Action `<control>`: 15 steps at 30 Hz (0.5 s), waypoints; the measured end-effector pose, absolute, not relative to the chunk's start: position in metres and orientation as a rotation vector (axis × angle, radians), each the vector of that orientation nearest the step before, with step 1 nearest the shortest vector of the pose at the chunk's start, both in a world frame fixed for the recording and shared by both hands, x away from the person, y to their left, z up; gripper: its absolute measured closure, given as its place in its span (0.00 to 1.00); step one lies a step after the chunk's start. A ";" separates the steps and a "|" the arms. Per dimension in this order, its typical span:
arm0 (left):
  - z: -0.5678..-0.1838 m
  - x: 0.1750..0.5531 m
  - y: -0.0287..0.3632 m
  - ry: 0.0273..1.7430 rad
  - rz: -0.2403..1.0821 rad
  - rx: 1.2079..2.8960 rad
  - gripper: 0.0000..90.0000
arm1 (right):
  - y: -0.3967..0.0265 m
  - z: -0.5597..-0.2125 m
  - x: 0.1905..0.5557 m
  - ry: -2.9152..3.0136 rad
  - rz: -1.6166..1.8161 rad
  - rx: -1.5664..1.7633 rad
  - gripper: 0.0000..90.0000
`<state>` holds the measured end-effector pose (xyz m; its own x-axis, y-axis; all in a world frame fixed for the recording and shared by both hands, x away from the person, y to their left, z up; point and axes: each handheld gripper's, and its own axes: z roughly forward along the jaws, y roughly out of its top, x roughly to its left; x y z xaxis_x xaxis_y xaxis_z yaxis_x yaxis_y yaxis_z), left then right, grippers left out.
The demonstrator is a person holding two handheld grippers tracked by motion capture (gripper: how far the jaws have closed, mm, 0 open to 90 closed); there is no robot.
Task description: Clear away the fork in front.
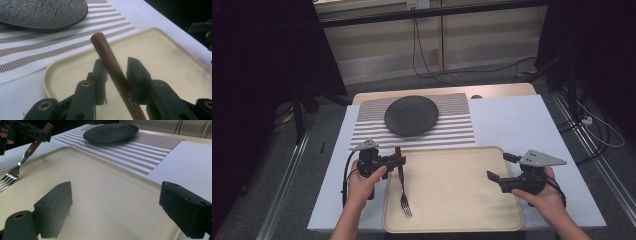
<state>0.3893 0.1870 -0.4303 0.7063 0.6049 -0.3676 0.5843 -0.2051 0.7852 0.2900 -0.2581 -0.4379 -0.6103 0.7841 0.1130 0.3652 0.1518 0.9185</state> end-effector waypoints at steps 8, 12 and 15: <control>-0.442 0.389 0.187 0.943 0.026 1.888 0.76 | -0.258 -0.439 0.288 2.041 1.453 1.095 0.12; -0.448 0.389 0.189 0.961 0.021 1.882 0.74 | -0.258 -0.440 0.287 2.042 1.454 1.094 0.12; -0.451 0.389 0.190 0.973 0.030 1.888 0.73 | -0.259 -0.439 0.287 2.035 1.458 1.097 0.12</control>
